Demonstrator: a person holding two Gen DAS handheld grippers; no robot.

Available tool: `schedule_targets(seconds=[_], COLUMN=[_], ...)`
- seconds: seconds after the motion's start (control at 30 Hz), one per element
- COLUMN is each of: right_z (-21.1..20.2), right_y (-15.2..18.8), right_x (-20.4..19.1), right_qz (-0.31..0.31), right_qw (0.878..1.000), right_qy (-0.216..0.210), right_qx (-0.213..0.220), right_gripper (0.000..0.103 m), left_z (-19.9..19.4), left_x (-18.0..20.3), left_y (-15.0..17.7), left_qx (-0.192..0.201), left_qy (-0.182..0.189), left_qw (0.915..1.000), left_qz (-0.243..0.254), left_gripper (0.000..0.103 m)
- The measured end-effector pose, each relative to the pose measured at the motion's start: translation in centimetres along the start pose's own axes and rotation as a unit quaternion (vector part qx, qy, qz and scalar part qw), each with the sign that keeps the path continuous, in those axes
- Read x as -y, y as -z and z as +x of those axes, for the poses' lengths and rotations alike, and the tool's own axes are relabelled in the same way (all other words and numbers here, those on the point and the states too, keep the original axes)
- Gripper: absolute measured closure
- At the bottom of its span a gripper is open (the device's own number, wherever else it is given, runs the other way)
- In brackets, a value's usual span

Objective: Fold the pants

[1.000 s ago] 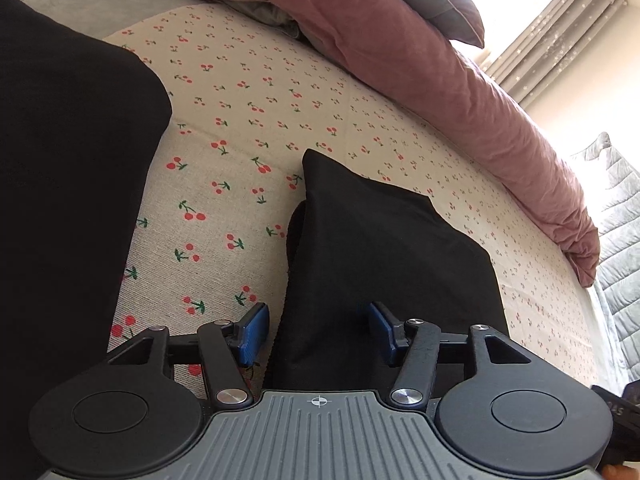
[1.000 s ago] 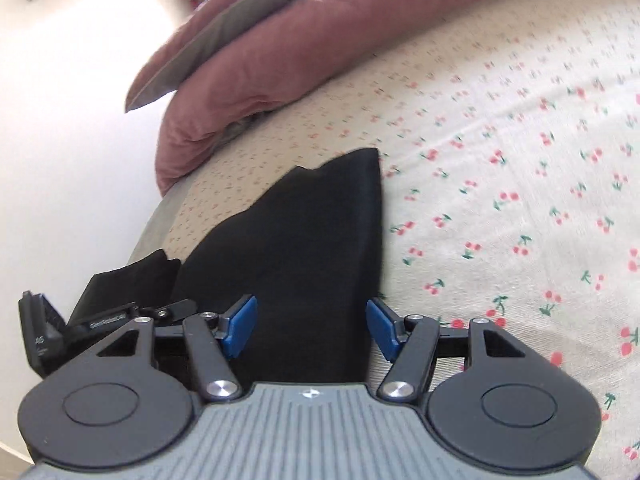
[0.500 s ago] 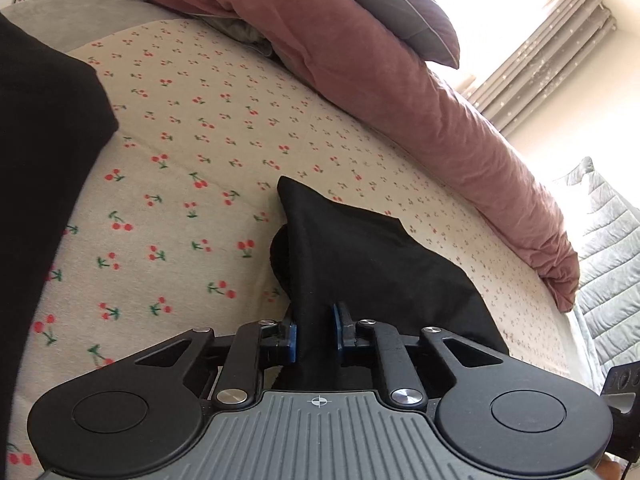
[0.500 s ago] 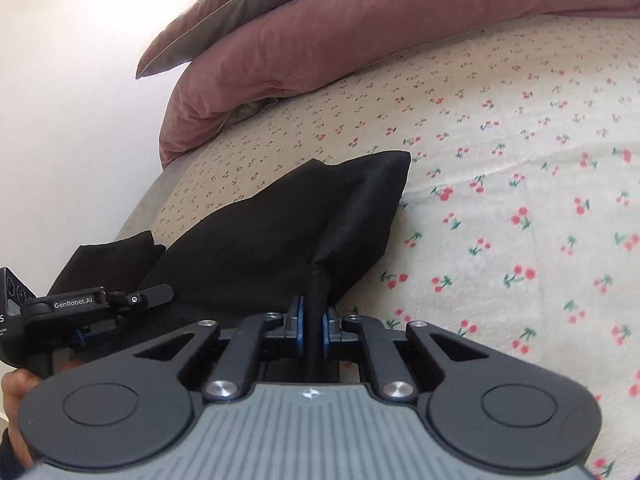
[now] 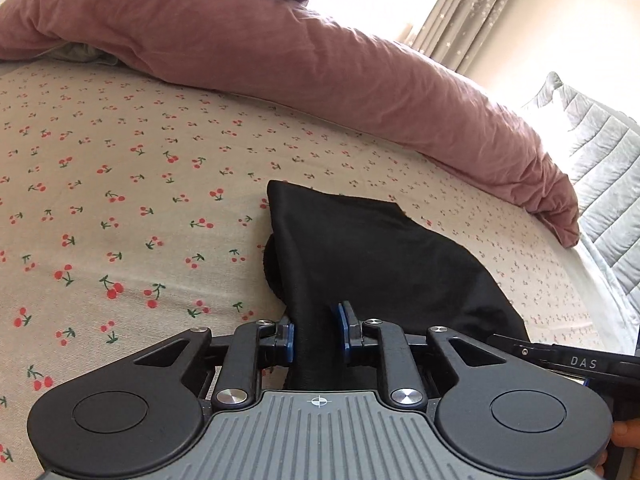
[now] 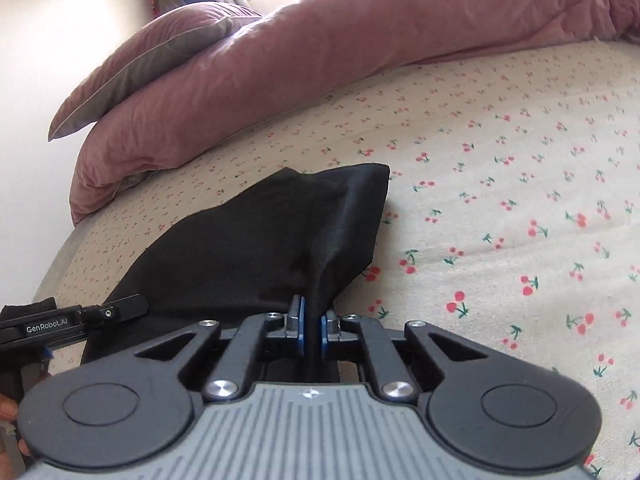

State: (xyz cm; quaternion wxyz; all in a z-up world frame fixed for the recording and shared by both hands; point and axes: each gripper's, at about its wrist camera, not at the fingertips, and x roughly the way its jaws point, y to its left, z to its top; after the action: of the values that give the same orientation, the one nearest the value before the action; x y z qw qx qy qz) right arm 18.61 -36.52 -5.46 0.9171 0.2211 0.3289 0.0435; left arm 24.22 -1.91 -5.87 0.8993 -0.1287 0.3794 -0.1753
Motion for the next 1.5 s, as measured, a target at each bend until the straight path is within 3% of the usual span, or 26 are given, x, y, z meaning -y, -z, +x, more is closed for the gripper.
schedule_targets(seconds=[0.03,0.1,0.23,0.3,0.4,0.5,0.6,0.7,0.77,0.87,1.03,1.17,1.23,1.37,1.5], right_z=[0.1,0.2,-1.3,-2.3,-3.8,-4.3,-4.0,-3.1,-1.7,-0.1,0.5,0.5,-0.1,-2.2,-4.3], right_y=[0.1,0.4,0.5,0.3,0.6,1.4,2.2,2.6,2.7,3.5,3.2,3.3,3.3,3.3,3.8], right_x=[0.6,1.6,1.2,-0.1,-2.2,-4.5,-6.2,-6.7,-6.2,-5.0,-3.7,-4.2,-4.8,-6.7,-8.5], right_qz=[0.009,0.028,0.026,-0.009,-0.067,-0.116,-0.140,-0.141,-0.136,-0.133,-0.092,-0.112,-0.118,-0.126,-0.151], right_qw=[1.000,1.000,0.999,0.999,0.995,0.990,0.986,0.987,0.988,0.987,0.993,0.990,0.989,0.989,0.985], right_qy=[-0.006,0.001,0.022,0.045,0.042,0.048,0.053,0.048,0.068,0.088,0.077,0.087,0.091,0.074,0.074], right_qx=[-0.003,-0.012,0.002,0.027,0.053,0.062,0.071,0.057,0.029,0.003,-0.001,-0.002,-0.005,0.015,0.038], right_gripper=[0.088,0.069,0.061,0.061,0.061,0.061,0.063,0.070,0.070,0.079,0.080,0.079,0.077,0.056,0.046], left_z=[0.3,0.6,-0.3,-1.5,-3.5,-4.9,-5.8,-5.0,-3.6,-1.9,-1.4,-1.5,-1.9,-3.4,-4.7], left_x=[0.0,-0.5,-1.1,-0.5,1.4,3.4,4.8,5.5,5.5,4.4,4.5,4.7,4.9,5.1,5.4], left_y=[0.2,0.3,0.0,-0.1,0.5,1.2,2.0,2.6,3.1,3.2,3.4,3.5,3.4,3.3,3.4], left_qx=[-0.001,-0.003,-0.011,-0.003,0.024,0.063,0.094,0.078,0.055,0.024,0.024,0.024,0.022,0.030,0.035], left_qy=[-0.005,-0.001,0.001,-0.020,-0.063,-0.111,-0.121,-0.100,-0.112,-0.116,-0.126,-0.130,-0.133,-0.134,-0.135], left_qw=[1.0000,1.0000,0.9993,0.9994,0.9972,0.9875,0.9803,0.9818,0.9810,0.9848,0.9822,0.9811,0.9807,0.9811,0.9808], left_qz=[0.004,-0.004,-0.037,-0.028,0.032,0.092,0.125,0.142,0.148,0.127,0.137,0.141,0.141,0.137,0.136], left_gripper=[0.081,0.079,0.076,0.077,0.079,0.079,0.079,0.079,0.088,0.094,0.094,0.094,0.094,0.088,0.088])
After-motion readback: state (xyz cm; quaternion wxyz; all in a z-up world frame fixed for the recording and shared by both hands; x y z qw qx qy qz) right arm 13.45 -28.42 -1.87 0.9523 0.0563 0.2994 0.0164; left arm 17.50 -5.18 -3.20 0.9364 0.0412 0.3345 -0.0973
